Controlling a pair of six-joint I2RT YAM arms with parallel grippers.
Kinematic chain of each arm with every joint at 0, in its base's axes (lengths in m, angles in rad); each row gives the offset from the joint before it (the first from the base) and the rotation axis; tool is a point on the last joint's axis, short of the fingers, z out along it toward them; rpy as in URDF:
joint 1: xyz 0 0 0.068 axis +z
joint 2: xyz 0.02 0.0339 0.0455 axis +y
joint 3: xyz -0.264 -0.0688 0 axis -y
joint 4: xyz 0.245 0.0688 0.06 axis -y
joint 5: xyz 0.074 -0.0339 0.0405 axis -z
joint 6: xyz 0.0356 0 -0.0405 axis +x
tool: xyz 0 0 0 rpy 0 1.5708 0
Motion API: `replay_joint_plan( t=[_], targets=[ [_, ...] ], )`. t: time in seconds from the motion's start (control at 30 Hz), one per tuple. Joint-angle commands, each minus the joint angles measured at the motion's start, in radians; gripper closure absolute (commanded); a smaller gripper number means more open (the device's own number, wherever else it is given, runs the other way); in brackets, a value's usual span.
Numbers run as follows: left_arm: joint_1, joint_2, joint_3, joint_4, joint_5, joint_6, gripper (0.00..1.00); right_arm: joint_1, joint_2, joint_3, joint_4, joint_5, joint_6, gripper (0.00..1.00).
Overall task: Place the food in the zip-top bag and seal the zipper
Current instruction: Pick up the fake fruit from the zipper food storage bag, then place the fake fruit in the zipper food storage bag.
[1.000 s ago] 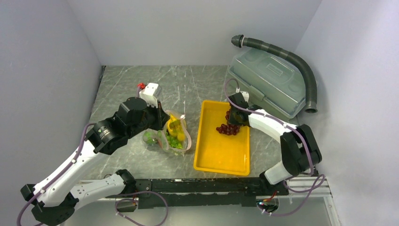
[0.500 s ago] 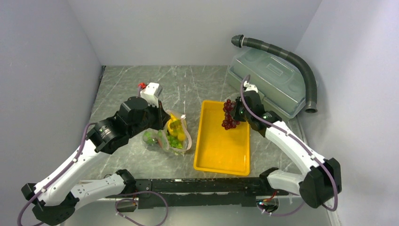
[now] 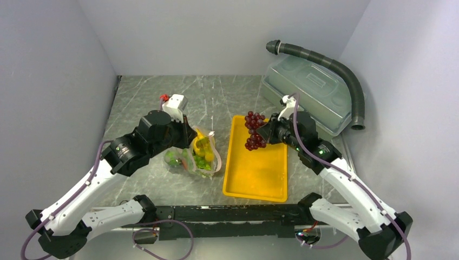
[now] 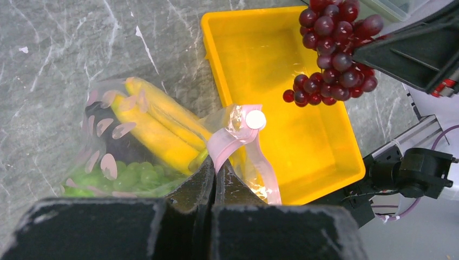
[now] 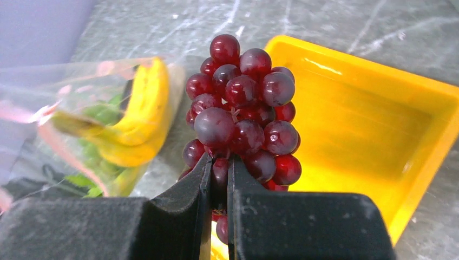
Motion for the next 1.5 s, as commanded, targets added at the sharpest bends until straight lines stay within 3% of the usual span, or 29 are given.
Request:
replay_joint_plan(
  t=[0.0, 0.43, 0.93, 1.47],
  targets=[
    [0.005, -0.006, 0.010, 0.050, 0.000, -0.006, 1.00, 0.058, -0.065, 0.041, 0.104, -0.068, -0.047, 1.00],
    [0.004, 0.001, 0.017, 0.044, 0.004, -0.008, 1.00, 0.321, -0.088, 0.116, 0.247, -0.052, -0.104, 1.00],
    [0.005, 0.017, 0.023, 0.056, 0.026, -0.015, 1.00, 0.493, 0.022, 0.158, 0.424, 0.023, -0.142, 1.00],
    [0.006, 0.008, 0.037, 0.047, 0.021, -0.017, 1.00, 0.616, 0.107, 0.033, 0.498, 0.165, -0.198, 1.00]
  ],
)
